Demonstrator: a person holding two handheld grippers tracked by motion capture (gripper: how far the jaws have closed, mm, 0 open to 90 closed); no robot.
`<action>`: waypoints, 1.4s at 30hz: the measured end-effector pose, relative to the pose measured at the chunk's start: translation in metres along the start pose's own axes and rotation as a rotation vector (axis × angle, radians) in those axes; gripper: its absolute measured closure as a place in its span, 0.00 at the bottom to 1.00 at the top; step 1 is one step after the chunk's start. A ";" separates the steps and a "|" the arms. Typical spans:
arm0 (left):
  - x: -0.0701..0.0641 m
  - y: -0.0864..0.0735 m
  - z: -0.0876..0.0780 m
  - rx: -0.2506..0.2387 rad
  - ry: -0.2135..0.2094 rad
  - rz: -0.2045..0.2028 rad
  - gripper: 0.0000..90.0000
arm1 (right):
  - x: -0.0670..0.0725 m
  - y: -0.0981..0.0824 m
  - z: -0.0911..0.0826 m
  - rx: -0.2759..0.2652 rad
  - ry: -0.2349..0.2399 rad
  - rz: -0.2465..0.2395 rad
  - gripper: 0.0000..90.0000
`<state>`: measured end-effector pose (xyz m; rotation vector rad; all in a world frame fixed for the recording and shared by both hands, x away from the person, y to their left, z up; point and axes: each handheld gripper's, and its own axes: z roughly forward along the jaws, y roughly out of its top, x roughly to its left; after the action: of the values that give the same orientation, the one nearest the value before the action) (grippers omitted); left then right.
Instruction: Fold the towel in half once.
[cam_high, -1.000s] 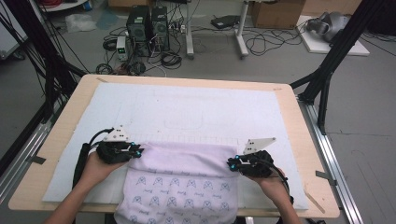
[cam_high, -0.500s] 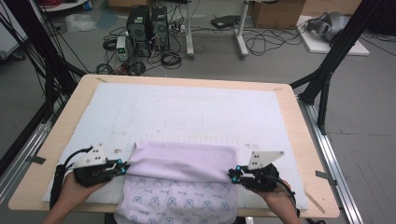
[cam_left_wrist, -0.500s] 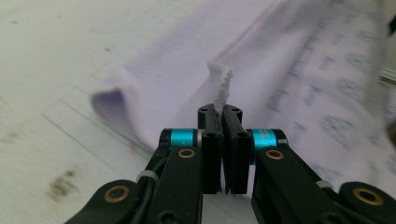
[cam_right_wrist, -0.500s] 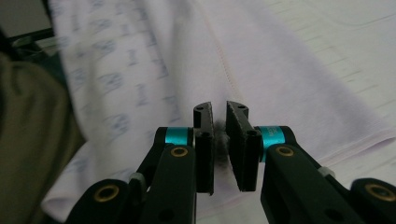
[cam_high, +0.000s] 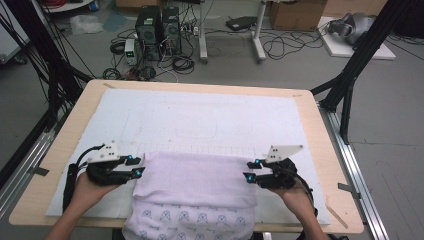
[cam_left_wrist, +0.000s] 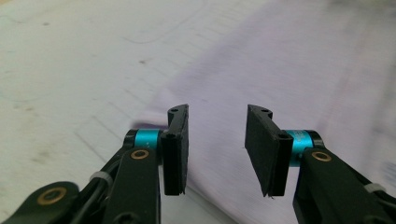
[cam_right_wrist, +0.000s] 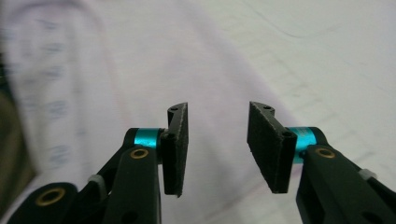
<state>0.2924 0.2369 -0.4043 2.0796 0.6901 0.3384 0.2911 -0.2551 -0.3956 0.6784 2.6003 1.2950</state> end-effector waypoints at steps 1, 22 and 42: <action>0.007 0.002 0.006 0.008 0.008 -0.017 0.66 | -0.008 0.000 0.004 0.007 -0.022 0.008 0.62; 0.036 0.000 0.054 0.157 0.017 -0.090 0.94 | -0.053 -0.010 0.052 0.144 0.047 0.044 0.94; 0.126 0.151 0.041 -0.021 0.334 -0.113 0.89 | -0.158 0.142 0.022 0.034 -0.318 0.020 0.89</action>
<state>0.4664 0.2160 -0.3049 1.9732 0.9934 0.6345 0.4842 -0.2385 -0.3066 0.8409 2.3675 1.0508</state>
